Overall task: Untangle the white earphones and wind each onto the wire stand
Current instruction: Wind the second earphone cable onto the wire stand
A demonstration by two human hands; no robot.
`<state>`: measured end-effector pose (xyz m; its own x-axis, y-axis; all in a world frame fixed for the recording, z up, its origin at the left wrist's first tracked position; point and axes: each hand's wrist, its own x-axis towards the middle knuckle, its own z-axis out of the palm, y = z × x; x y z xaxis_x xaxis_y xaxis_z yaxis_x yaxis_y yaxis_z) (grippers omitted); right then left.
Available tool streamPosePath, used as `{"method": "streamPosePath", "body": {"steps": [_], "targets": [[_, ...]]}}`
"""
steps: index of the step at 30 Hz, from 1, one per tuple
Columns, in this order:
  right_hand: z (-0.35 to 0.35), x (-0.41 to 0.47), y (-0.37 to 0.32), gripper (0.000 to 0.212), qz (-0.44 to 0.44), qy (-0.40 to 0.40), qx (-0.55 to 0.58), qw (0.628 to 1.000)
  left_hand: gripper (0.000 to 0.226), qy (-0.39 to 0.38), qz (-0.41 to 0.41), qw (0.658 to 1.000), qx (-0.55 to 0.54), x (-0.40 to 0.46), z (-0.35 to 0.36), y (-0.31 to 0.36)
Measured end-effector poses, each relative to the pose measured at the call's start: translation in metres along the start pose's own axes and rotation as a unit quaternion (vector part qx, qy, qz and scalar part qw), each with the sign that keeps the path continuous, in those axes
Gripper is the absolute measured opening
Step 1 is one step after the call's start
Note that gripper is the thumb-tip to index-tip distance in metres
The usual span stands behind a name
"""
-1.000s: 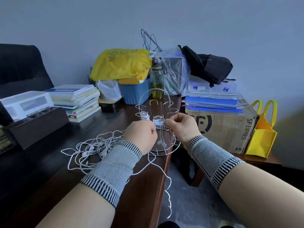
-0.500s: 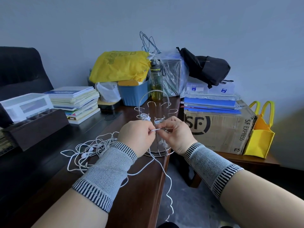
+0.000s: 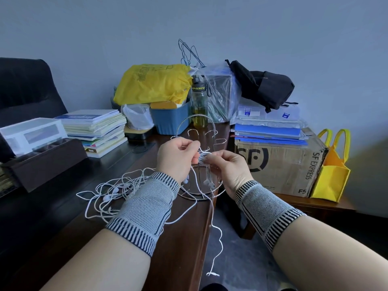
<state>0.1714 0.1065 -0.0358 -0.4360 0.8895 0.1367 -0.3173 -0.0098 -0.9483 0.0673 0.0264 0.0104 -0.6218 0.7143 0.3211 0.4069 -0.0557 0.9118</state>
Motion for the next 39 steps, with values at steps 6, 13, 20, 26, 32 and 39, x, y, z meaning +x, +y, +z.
{"method": "streamPosePath", "body": {"steps": [6, 13, 20, 26, 32, 39], "targets": [[0.001, 0.002, -0.002, 0.020, 0.011, -0.003, 0.019, 1.000, 0.017, -0.045, 0.061, 0.997, 0.012, 0.004, 0.004, 0.011], [0.005, 0.006, -0.001, 0.018, 0.023, 0.034, 0.021, 0.999, 0.030, 0.025, 0.031, 0.984, 0.176, 0.015, 0.000, 0.006], [0.008, 0.016, -0.004, 0.024, 0.042, 0.081, -0.028, 0.995, 0.045, 0.008, 0.028, 0.952, 0.304, 0.015, 0.003, -0.005], [0.012, 0.023, -0.010, 0.024, 0.052, 0.101, -0.087, 0.990, 0.047, 0.003, 0.016, 0.950, 0.311, 0.016, 0.006, -0.009], [0.011, 0.027, -0.009, 0.026, 0.073, 0.113, -0.086, 0.987, 0.043, 0.007, -0.022, 0.967, 0.255, 0.008, 0.010, -0.028], [0.010, 0.025, -0.005, 0.022, 0.084, 0.119, -0.069, 0.987, 0.029, 0.028, -0.162, 0.986, -0.036, -0.006, 0.020, -0.040]]}}
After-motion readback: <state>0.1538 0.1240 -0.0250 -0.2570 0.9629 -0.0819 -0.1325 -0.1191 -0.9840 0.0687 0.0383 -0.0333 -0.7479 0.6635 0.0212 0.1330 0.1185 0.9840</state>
